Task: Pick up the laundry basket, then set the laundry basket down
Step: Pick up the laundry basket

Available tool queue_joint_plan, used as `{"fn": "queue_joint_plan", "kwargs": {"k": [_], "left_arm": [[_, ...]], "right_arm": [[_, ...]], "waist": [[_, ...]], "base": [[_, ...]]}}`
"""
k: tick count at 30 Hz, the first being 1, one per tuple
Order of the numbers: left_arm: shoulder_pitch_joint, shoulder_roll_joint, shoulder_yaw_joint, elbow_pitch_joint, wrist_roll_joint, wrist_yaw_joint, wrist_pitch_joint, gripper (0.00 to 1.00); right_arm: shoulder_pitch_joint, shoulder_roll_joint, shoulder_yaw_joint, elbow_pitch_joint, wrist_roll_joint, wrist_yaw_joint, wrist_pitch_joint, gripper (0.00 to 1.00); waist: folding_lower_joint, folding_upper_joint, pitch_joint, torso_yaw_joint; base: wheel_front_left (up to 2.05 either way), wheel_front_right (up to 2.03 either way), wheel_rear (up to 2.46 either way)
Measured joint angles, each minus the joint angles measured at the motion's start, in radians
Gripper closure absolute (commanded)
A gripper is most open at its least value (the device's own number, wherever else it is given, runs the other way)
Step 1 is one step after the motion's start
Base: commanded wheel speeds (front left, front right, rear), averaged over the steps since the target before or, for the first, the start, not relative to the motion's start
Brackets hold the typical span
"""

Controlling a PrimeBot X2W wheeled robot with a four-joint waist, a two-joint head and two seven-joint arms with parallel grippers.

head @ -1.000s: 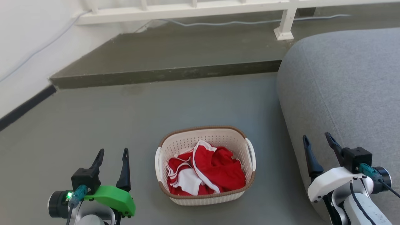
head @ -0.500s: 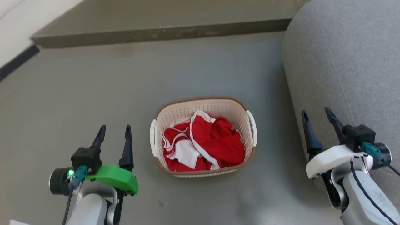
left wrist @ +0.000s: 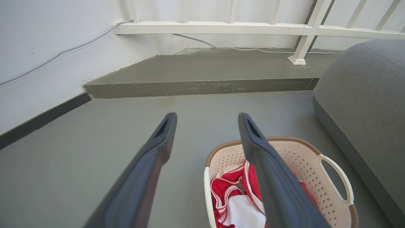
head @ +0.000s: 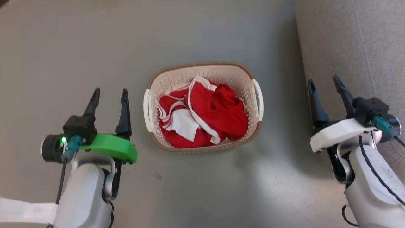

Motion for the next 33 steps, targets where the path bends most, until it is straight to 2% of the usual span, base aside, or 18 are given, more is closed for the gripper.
{"fn": "queue_joint_plan", "kwargs": {"k": [19,26,33], "left_arm": [[-0.254,-0.008,0.019,0.012,0.021,-0.009,-0.001,0.00],[-0.329,-0.018,0.026,0.119,0.016,-0.038,-0.004,0.00],[-0.370,-0.025,0.022,0.250,-0.010,-0.069,0.005,0.00]], "right_arm": [[-0.233,0.000,-0.035,-0.014,-0.006,0.019,0.000,0.00],[-0.285,0.006,-0.034,0.079,-0.006,0.043,-0.003,0.00],[-0.324,0.035,0.006,0.208,-0.006,0.074,-0.003,0.00]], "waist": [[0.0001,0.0000,0.273,-0.005],[0.0001,0.0000,0.349,-0.004],[0.0000,0.0000,0.367,-0.005]], "base": [[0.00,0.00,0.00],[0.00,0.00,0.00],[0.00,0.00,0.00]]}}
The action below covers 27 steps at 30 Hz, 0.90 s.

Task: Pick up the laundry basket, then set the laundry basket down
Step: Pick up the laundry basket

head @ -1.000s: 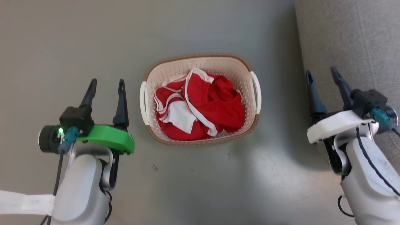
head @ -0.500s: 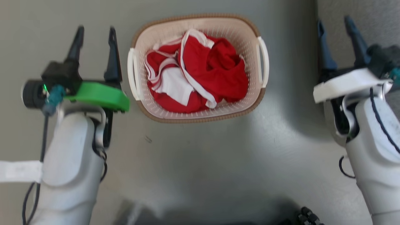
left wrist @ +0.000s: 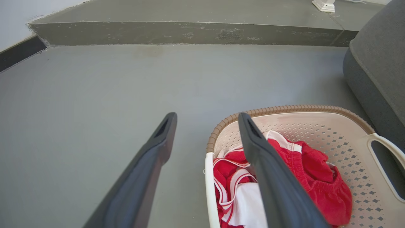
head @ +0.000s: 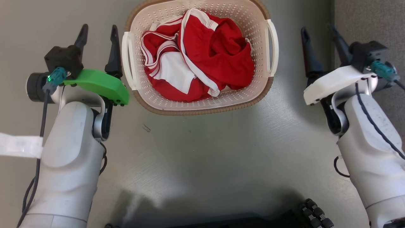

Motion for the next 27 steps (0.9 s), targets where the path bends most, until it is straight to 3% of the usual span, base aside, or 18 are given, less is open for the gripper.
{"fn": "queue_joint_plan", "kwargs": {"k": [6,27], "left_arm": [[-0.033,-0.004,-0.010,0.107,-0.031,-0.037,0.037,0.00],[-0.174,-0.012,-0.014,0.337,-0.097,-0.090,0.155,0.00]], "right_arm": [[-0.028,0.021,0.026,0.108,0.000,0.018,0.000,0.00],[-0.202,0.062,0.097,0.331,0.026,0.058,0.054,0.00]], "waist": [[0.0000,0.0000,0.004,-0.004],[-0.0001,0.0000,0.109,-0.024]], "base": [[0.00,0.00,0.00],[0.00,0.00,0.00]]}}
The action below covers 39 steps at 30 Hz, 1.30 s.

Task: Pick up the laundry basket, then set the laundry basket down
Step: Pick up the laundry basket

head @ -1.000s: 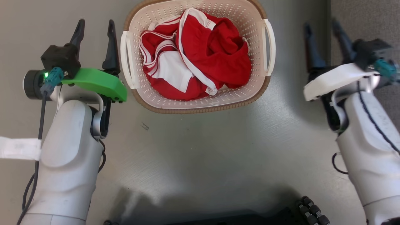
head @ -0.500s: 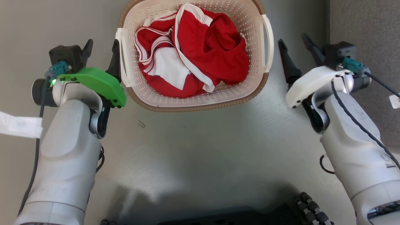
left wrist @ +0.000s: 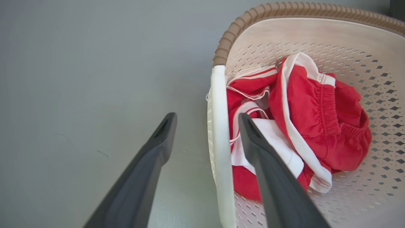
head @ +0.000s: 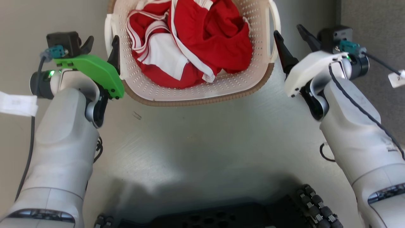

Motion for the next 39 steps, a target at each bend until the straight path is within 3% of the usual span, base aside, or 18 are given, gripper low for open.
{"fn": "queue_joint_plan", "kwargs": {"k": [12,13,14,15,19,26,39], "left_arm": [[-0.085,-0.002,-0.009,0.070,-0.015,-0.013,0.017,0.00],[-0.090,-0.003,-0.009,0.077,-0.015,-0.013,0.016,0.26],[-0.095,-0.005,-0.009,0.087,-0.016,-0.013,0.016,0.89],[-0.098,-0.007,-0.009,0.092,-0.017,-0.015,0.015,1.00],[-0.114,-0.034,-0.022,0.107,-0.025,-0.026,0.012,1.00],[-0.124,-0.034,-0.027,0.160,-0.039,-0.026,-0.007,1.00],[-0.104,-0.054,-0.032,0.249,-0.063,-0.026,-0.026,1.00]], "right_arm": [[-0.100,0.013,0.026,0.068,0.009,0.001,-0.001,0.00],[-0.105,0.013,0.027,0.076,0.009,0.001,-0.001,0.00],[-0.108,0.013,0.028,0.084,0.011,0.002,-0.001,0.98],[-0.109,0.014,0.029,0.092,0.015,0.005,-0.001,1.00],[-0.118,0.034,0.039,0.121,0.037,0.018,-0.001,1.00],[-0.127,0.046,0.042,0.168,0.053,0.018,-0.006,1.00],[-0.120,0.060,0.053,0.251,0.071,0.021,-0.020,1.00]], "waist": [[0.0000,0.0000,0.079,0.004],[0.0000,0.0000,0.083,0.005],[0.0000,0.0000,0.086,0.006],[0.0000,0.0000,0.088,0.008],[0.0000,0.0000,0.092,0.009],[0.0000,0.0000,0.078,0.006],[0.0000,0.0000,-0.021,-0.001]], "base": [[0.00,0.00,0.00],[0.00,0.00,0.00],[0.00,0.00,0.00],[0.00,0.00,0.00],[0.00,0.00,0.00],[0.00,0.00,0.00],[0.00,0.00,0.00]]}}
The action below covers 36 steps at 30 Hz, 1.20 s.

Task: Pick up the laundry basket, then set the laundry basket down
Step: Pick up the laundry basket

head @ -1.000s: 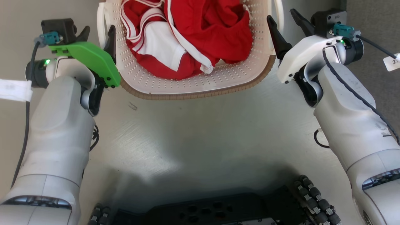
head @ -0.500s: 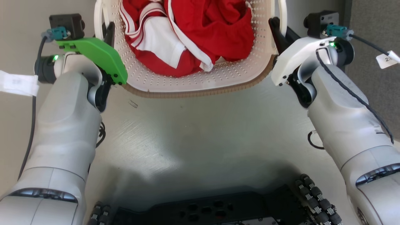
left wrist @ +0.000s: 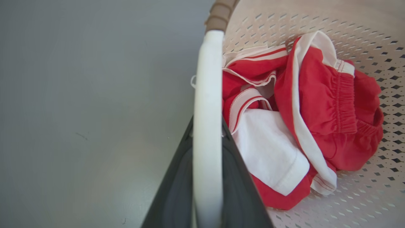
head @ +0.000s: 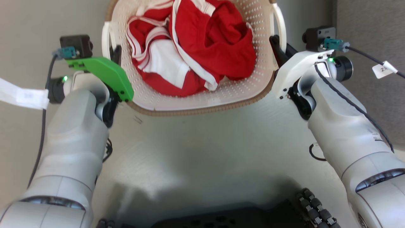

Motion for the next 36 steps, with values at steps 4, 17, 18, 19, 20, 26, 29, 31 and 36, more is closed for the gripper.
{"fn": "queue_joint_plan", "kwargs": {"k": [4,17,18,19,20,26,29,31,36], "left_arm": [[0.033,-0.005,-0.001,0.026,-0.017,-0.001,-0.003,1.00],[0.103,-0.013,-0.026,0.072,-0.065,-0.008,0.029,1.00],[0.111,-0.013,-0.027,0.072,-0.069,-0.008,0.033,1.00],[0.118,-0.015,-0.028,0.073,-0.073,-0.008,0.038,1.00],[0.125,-0.016,-0.029,0.075,-0.077,-0.008,0.043,1.00],[0.170,-0.017,-0.031,0.086,-0.094,-0.008,0.058,1.00],[0.200,-0.018,-0.033,0.096,-0.114,-0.008,0.074,1.00],[0.219,-0.018,-0.034,0.100,-0.121,-0.008,0.092,1.00],[0.267,-0.020,-0.036,0.104,-0.144,-0.008,0.126,1.00]], "right_arm": [[0.017,0.008,0.005,0.027,0.012,0.000,-0.003,1.00],[0.106,0.022,0.034,0.073,0.086,0.009,-0.004,1.00],[0.116,0.023,0.036,0.073,0.099,0.009,0.001,1.00],[0.126,0.023,0.037,0.073,0.114,0.009,0.006,1.00],[0.136,0.023,0.044,0.073,0.124,0.009,0.013,1.00],[0.182,0.023,0.083,0.068,0.161,0.009,0.047,1.00],[0.211,0.023,0.102,0.065,0.181,0.009,0.072,1.00],[0.231,0.023,0.113,0.063,0.193,0.009,0.087,1.00],[0.269,0.023,0.135,0.064,0.223,0.009,0.119,1.00]], "waist": [[0.0000,0.0000,-0.057,-0.005],[-0.0001,0.0000,-0.232,-0.024],[-0.0001,0.0000,-0.246,-0.026],[-0.0001,0.0000,-0.260,-0.028],[-0.0001,0.0000,-0.274,-0.029],[-0.0001,0.0000,-0.345,-0.038],[-0.0001,0.0000,-0.388,-0.042],[-0.0001,0.0000,-0.417,-0.045],[-0.0001,0.0000,-0.490,-0.050]], "base": [[0.00,0.00,0.00],[0.00,0.00,0.00],[0.00,0.00,0.00],[0.00,0.00,0.00],[0.00,0.00,0.00],[0.00,0.00,0.00],[0.00,0.00,0.00],[0.00,0.00,0.00],[0.00,0.00,0.00]]}}
